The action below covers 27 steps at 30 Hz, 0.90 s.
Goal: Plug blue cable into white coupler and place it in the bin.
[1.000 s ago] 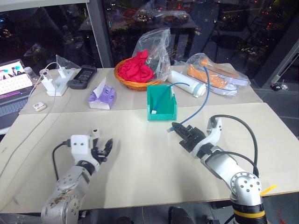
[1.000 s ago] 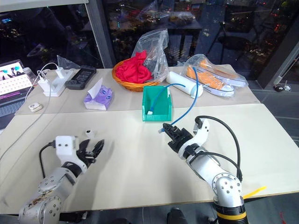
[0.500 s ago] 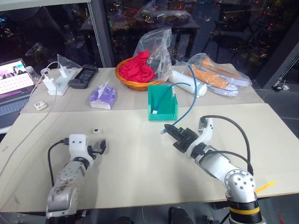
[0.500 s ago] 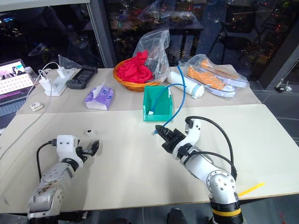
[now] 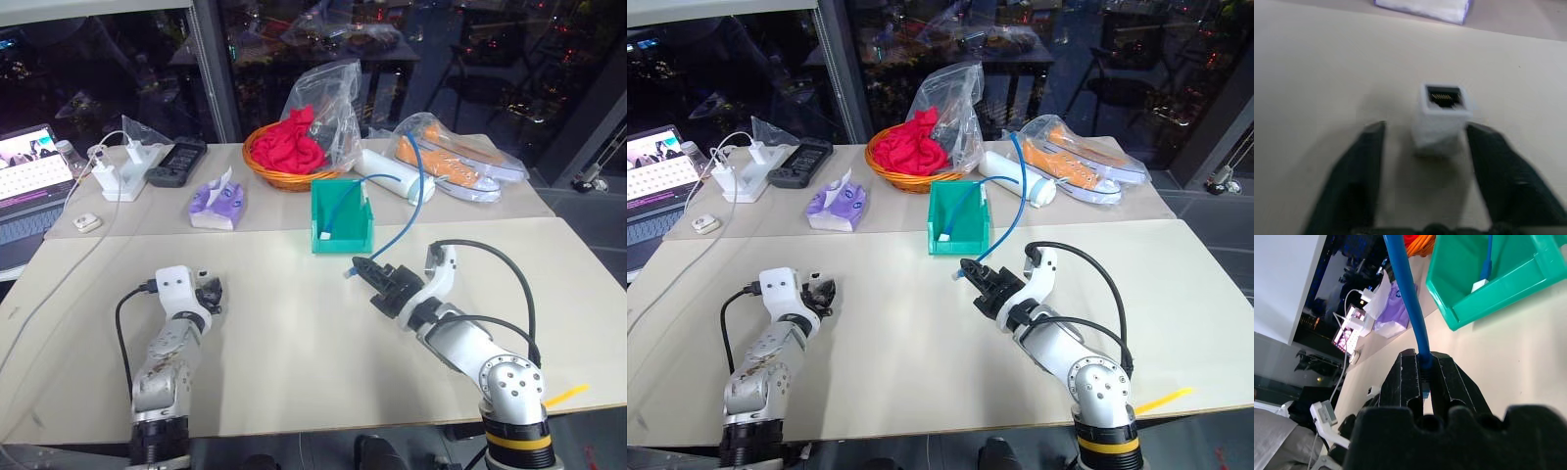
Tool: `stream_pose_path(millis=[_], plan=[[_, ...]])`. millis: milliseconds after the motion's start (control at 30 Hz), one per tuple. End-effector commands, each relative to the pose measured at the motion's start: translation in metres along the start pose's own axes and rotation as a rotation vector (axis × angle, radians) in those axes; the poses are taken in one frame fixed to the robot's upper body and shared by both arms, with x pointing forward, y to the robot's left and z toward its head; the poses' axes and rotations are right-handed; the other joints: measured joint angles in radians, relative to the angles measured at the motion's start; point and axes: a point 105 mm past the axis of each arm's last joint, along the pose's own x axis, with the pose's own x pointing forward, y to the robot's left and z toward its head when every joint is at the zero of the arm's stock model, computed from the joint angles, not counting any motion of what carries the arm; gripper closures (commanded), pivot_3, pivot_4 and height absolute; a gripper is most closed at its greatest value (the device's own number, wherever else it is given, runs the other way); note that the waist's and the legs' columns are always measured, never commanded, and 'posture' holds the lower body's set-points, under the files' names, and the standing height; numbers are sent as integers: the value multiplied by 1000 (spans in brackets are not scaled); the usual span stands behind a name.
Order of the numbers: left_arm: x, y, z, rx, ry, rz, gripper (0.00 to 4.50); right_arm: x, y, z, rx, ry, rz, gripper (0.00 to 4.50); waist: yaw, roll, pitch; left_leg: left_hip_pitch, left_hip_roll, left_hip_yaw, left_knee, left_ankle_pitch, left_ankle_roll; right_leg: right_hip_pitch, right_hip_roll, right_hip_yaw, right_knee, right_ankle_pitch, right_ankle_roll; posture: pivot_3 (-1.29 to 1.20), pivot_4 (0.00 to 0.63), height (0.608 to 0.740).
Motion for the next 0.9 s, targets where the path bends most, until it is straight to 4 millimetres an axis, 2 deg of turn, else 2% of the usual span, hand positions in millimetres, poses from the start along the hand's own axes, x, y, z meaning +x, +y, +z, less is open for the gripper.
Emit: stream_pose_path(millis=[33,100,300,333,367,433,500,567,600,667,733,900], plan=[[1,-7,-15,2,70,-23,3310,-4,15,5,-14,-17,55,4500,1,0,0,0,0,0,0,0,0,0,0,0,0,0,0,0,150,723],[4,-5,-12,6,60,-22,3893,-3,15,4,-14,-15,54,4500,1,0,0,0,0,0,0,0,0,0,0,0,0,0,0,0,150,723],[14,0,4,41,14,-30,3892,-3,14,2,-11,-12,47,4500,-1,0,0,1,0,0,0,0,0,0,0,0,0,0,0,0,150,723],[14,-4,8,44,-7,-55,3892,-3,13,2,-15,-12,45,4500,-3,0,0,1,0,0,0,0,0,0,0,0,0,0,0,0,150,723],[13,-13,14,51,-41,-101,3892,-3,13,2,-20,-12,42,4500,-3,0,0,1,0,0,0,0,0,0,0,0,0,0,0,0,150,723],[2,-51,33,81,-153,-300,3892,-3,12,2,-41,-13,32,4500,-3,0,0,0,0,0,0,0,0,0,0,0,0,0,0,0,150,723],[-21,-90,43,113,-234,-544,3892,-4,11,2,-84,-13,16,4500,-1,0,0,-2,0,0,0,0,-1,-1,0,0,0,0,0,0,150,723],[-46,-119,36,175,-237,-773,3892,-4,10,2,-159,-15,-7,4500,-2,0,0,-3,0,0,0,1,-1,-2,0,0,0,1,1,0,150,723],[-57,-129,25,236,-209,-873,3892,-5,10,0,-212,-10,-21,4500,-5,0,0,-4,0,0,0,1,-1,-2,0,0,-1,1,1,0,150,723],[-67,-136,3,316,-121,-982,3892,-7,11,-3,-258,-13,-36,4500,-13,1,0,-3,0,0,-2,0,-1,-2,0,0,-1,0,1,0,150,723],[-71,-140,-10,353,-72,-1041,3892,-9,13,-3,-277,-29,-45,4500,-16,1,0,-2,0,0,-4,0,0,-3,0,0,-1,0,0,0,150,723],[-67,-150,-18,341,-32,-1093,3892,-19,14,5,-306,-75,-67,4500,-5,0,0,-2,0,0,-2,0,0,-2,0,0,-2,0,0,0,150,723]])
